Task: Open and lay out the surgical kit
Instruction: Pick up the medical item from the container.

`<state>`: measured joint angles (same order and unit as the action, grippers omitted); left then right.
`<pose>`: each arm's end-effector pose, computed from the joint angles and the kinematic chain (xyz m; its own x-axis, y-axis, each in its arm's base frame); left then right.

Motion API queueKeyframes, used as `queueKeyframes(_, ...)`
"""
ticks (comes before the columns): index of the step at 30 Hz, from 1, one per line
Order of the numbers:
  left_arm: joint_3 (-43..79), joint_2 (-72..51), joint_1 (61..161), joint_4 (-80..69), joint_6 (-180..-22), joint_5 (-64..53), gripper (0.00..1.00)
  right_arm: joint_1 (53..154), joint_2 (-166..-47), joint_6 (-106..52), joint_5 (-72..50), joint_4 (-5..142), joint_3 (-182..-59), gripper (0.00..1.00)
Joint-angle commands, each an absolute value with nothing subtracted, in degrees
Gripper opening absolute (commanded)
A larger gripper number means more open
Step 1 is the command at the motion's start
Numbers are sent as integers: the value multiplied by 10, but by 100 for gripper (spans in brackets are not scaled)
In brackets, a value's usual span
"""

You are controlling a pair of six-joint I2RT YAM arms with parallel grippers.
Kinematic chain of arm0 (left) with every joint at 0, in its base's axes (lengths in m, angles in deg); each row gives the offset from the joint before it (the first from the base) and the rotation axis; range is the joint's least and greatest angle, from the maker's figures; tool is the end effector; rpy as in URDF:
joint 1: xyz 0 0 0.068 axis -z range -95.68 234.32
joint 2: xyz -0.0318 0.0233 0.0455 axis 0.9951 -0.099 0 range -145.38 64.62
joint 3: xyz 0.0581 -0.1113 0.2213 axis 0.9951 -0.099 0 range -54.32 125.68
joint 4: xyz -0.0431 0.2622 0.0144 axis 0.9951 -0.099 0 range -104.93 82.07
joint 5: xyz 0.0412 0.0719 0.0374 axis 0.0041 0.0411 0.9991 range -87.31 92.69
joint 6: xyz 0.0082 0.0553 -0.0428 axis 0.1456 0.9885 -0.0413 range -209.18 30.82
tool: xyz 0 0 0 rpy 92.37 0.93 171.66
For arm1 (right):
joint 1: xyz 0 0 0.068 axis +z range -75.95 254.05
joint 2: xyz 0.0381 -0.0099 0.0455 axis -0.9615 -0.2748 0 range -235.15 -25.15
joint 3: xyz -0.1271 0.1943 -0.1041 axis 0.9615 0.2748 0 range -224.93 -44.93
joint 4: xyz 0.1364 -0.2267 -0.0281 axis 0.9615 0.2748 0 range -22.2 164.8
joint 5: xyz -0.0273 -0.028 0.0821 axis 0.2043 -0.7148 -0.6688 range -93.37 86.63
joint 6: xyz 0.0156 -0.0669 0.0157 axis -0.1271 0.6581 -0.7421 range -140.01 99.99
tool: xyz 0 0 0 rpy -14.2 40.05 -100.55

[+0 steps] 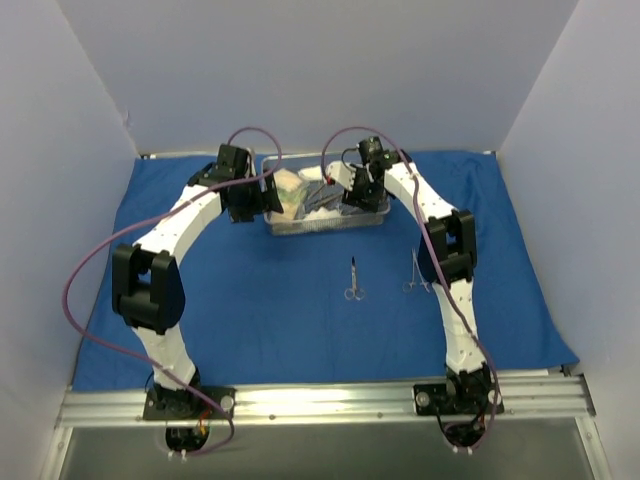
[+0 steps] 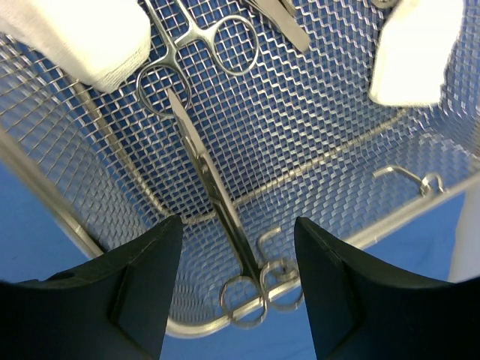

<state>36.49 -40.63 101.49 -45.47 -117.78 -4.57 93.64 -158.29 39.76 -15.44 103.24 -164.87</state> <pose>0.4014 -0.1315 0.2423 -0.8367 -0.2385 -0.4931 -0.0378 0.9232 -0.3823 0.4959 0.1893 0.1957 0.0398 -0.8826 -0.4683 -0.8415 0.2231 -0.4920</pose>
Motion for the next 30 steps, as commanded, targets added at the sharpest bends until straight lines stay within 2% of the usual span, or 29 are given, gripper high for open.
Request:
queueKeyframes(1, 377, -414, 1017, -455, -1170, -42, 94, 938, -1612, 421, -139, 1080, -1690, 56)
queueKeyframes(9, 381, -418, 1017, -462, -1170, -35, 94, 936, -1645, 430, -122, 1100, -1708, 48)
queueKeyframes(14, 385, -422, 1017, -461, -1170, -37, 94, 936, -1645, 419, -115, 1088, -1708, 11)
queueKeyframes(18, 386, -426, 1017, -460, -1173, -39, 94, 936, -1632, 420, -125, 1085, -1709, 0)
queueKeyframes(30, 379, -407, 1017, -449, -1184, -44, 94, 940, -1542, 432, -130, 1036, -1705, 0)
